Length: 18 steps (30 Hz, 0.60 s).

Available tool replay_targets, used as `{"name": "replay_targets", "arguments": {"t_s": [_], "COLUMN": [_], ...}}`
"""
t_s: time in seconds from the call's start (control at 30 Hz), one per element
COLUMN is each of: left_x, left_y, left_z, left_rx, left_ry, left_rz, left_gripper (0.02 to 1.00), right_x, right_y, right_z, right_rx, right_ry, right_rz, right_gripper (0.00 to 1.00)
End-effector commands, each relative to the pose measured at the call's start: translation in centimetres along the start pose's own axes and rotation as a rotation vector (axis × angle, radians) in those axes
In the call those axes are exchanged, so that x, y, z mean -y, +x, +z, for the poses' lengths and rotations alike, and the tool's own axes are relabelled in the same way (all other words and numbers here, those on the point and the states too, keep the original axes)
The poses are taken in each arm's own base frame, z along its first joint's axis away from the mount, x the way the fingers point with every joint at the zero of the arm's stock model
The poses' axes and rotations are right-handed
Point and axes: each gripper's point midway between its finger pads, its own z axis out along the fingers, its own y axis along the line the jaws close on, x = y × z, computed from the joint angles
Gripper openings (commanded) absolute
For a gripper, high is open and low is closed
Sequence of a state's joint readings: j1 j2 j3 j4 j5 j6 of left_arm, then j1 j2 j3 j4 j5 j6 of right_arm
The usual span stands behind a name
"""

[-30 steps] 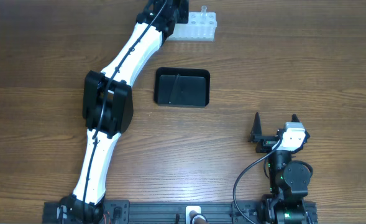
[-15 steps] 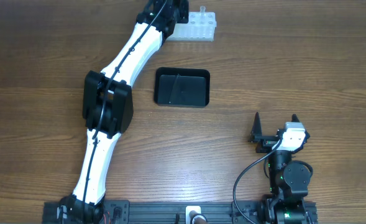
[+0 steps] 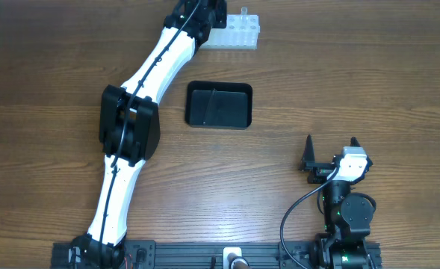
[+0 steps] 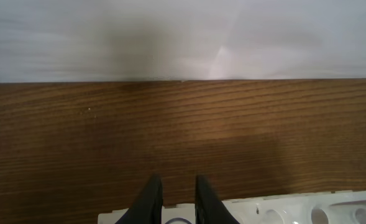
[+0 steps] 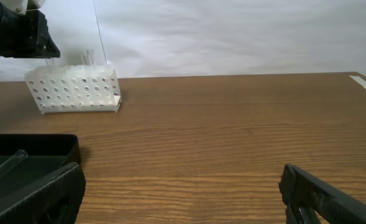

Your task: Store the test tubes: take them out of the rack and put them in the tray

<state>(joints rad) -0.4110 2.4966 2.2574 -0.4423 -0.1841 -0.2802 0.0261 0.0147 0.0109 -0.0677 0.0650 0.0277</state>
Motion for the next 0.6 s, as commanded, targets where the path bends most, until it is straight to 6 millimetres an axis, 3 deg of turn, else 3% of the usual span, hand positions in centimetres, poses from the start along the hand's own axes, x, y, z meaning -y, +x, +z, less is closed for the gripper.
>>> {"name": "replay_targets", "arguments": {"t_s": [0.03, 0.6], "left_x": [-0.1, 0.4], "left_y": [-1.8, -5.8], "left_z": [-1.5, -5.3], "left_rx": [0.027, 0.111], "left_ry": [-0.003, 0.012], "left_rz": [-0.002, -0.009], "left_gripper": [0.04, 0.04], "right_x": [-0.2, -0.2], "right_y": [0.1, 0.1], "right_z": [0.0, 0.0], "right_rx": [0.001, 0.001], "right_ry": [-0.01, -0.01], "right_rz": [0.009, 0.009], "right_gripper": [0.991, 0.982]}}
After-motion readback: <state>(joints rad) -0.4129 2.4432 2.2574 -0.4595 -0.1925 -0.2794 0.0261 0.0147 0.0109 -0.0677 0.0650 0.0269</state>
